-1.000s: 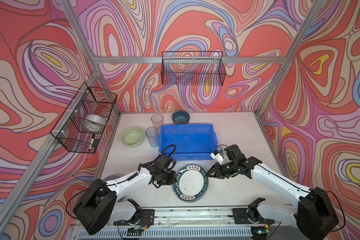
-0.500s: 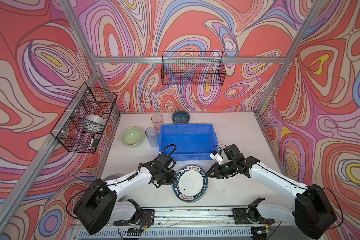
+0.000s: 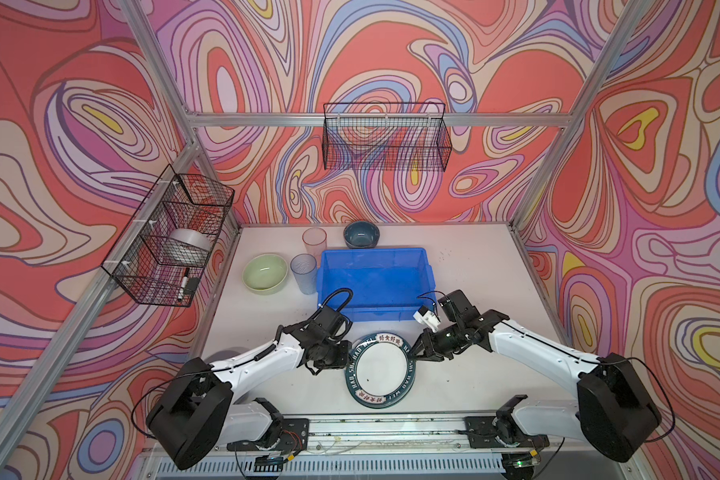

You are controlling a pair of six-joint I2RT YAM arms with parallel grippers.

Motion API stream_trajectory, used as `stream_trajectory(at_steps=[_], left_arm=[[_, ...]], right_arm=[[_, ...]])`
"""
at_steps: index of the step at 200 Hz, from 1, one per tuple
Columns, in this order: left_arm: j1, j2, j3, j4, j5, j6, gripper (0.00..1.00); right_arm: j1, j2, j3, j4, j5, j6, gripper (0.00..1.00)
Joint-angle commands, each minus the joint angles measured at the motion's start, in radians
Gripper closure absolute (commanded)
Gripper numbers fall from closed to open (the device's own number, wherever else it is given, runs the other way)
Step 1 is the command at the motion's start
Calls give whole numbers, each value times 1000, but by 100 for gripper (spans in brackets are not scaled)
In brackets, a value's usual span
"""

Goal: Place the mixed dishes into the plastic bin

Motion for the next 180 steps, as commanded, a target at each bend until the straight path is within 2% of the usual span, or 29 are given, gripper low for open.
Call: stream_trajectory(at_steps=[1,24,40,93,135,180], left_arm=[[-7,30,17,-38,6,4,100],[-7,28,28,-46,12,6,100],[-7,21,31,-56,16,5,94],[-5,-30,8,-84,9,-15,90],[-5,-47,5,-92,-13,-33,88],[-4,-68,-18,-90,-63,-47,100]], right_arm=[[18,29,36,22,23,-31,82],[18,55,60,27,79,-49,87],[18,80,72,44,103,-58,90],[23,148,85,94,153,-71,91],[63,166,131,36,241,-108,80],[101,153,198,-88,389,-127,62]])
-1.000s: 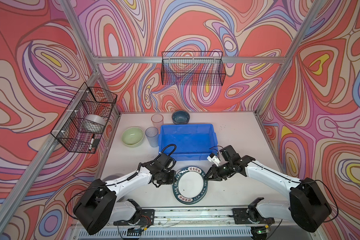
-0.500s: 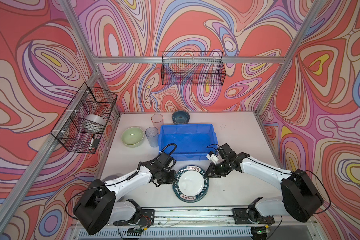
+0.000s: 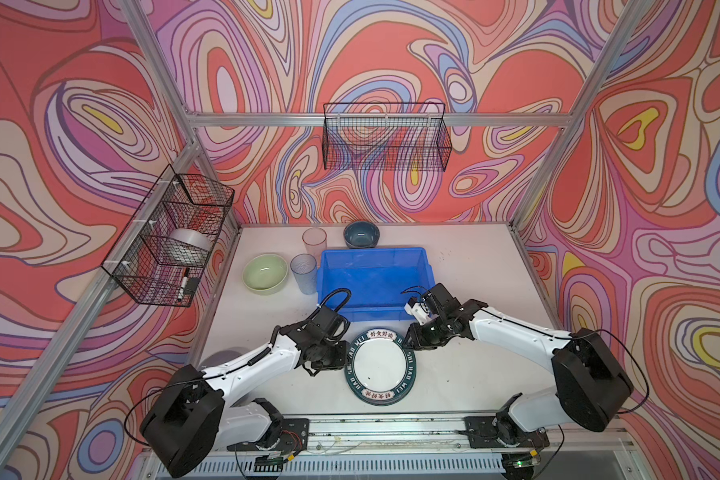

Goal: Place the mixed dishes into the plastic bin

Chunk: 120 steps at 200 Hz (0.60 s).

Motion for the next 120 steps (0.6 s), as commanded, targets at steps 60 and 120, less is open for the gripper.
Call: stream_trajectory(at_steps=[60,120], left_arm=[[-3,-36,-67,-4,-40,-27,100],[-3,-55,-77,3,-39,-29,100]], right_arm=[[29,-53,81,-225,172,17,54],[86,-116,-39,-129,56,121,69]])
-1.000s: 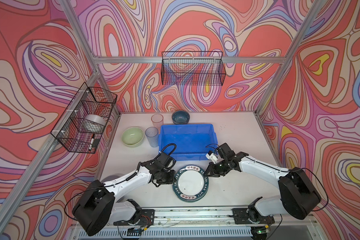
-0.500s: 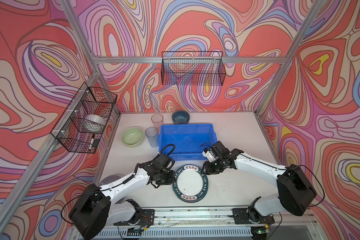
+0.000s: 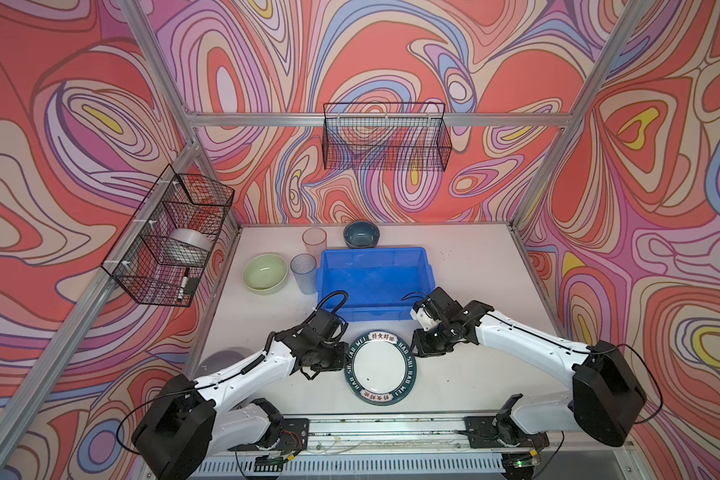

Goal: Place the mixed dishes into the plastic bin

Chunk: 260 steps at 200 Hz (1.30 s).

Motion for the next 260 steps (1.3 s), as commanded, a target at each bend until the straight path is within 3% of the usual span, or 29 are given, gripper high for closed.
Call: stream_trajectory(at_steps=[1,116,179,260], left_arm=[[-2,3,-27,-48,-36,-17,100],[-2,22,-13,-60,-39,-17,100],[-2,9,-22,-70,-51,-21,100],[-2,14,-20,-66,-48,-20,100]], right_arm=[[18,-19,-41,42,-48,54,69],[23,-3,-99,148,-98,77,74],[23,-58,-79,55,40,71,73],[23,-36,-101,117,-12,74,73]])
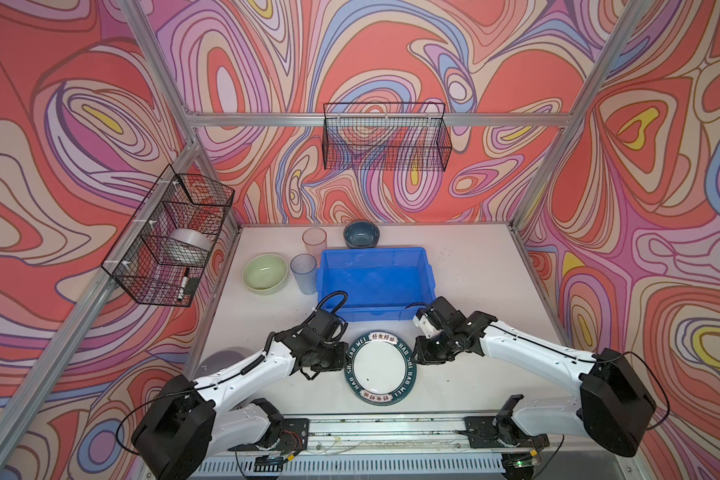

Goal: Place the mixed dishes into the plastic bin

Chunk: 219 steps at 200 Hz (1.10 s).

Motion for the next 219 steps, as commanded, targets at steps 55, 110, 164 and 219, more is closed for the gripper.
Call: stream_trajectory(at_steps=[55,110,164,219], left_arm=[[-2,9,-19,-76,-52,-10,100],[-2,25,-20,-62,-46,-5,100],[-2,38,-25,-62,-31,8,100],[-2,50,-43,-40,-8,13,100]], right_arm=[[3,56,-13,62,-34,-8,74],[3,29,-36,128,-119,-3,75],[2,-22,-136,349,-282,50,75],[0,-3,-196,496,-339,107,77]])
